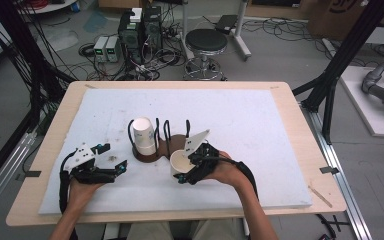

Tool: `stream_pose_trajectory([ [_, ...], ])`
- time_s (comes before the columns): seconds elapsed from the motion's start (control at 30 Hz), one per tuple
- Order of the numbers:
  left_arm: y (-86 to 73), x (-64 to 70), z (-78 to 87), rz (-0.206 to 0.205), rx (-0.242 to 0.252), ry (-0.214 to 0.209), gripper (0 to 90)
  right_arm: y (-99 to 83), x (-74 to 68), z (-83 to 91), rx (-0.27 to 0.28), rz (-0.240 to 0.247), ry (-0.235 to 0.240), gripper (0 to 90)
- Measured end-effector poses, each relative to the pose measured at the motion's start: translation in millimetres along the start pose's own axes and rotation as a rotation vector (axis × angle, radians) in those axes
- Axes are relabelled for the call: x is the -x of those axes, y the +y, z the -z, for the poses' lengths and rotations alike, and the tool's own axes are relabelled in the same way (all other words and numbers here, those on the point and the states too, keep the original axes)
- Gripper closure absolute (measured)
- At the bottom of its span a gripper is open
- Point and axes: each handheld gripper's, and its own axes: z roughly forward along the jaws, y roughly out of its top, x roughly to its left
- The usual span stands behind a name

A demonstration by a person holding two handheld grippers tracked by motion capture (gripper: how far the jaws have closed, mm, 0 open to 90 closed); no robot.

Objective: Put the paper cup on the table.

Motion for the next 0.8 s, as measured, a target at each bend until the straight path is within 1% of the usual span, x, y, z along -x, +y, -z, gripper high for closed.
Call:
stream_pose_trajectory([
  [0.13,0.0,0.1,0.0,-0.002,-0.001,0.0,7.2,1.8,-0.5,-3.5,-0.012,0.008,-0.004,28.7],
  [0.3,0.0,0.2,-0.2,-0.004,0.0,-0.001,7.1,2.6,-2.3,-9.6,-0.049,0.015,-0.011,28.7],
  [0.67,0.0,1.1,-0.4,-0.012,-0.004,0.002,7.2,5.9,-5.1,-21.0,-0.104,0.042,-0.033,28.7],
  [0.7,0.1,1.1,-0.4,-0.012,-0.005,0.002,7.2,6.0,-4.6,-21.8,-0.104,0.051,-0.036,28.7],
  [0.8,0.1,1.1,-0.4,-0.013,-0.005,0.002,7.2,6.4,-5.8,-24.7,-0.121,0.053,-0.04,28.7],
])
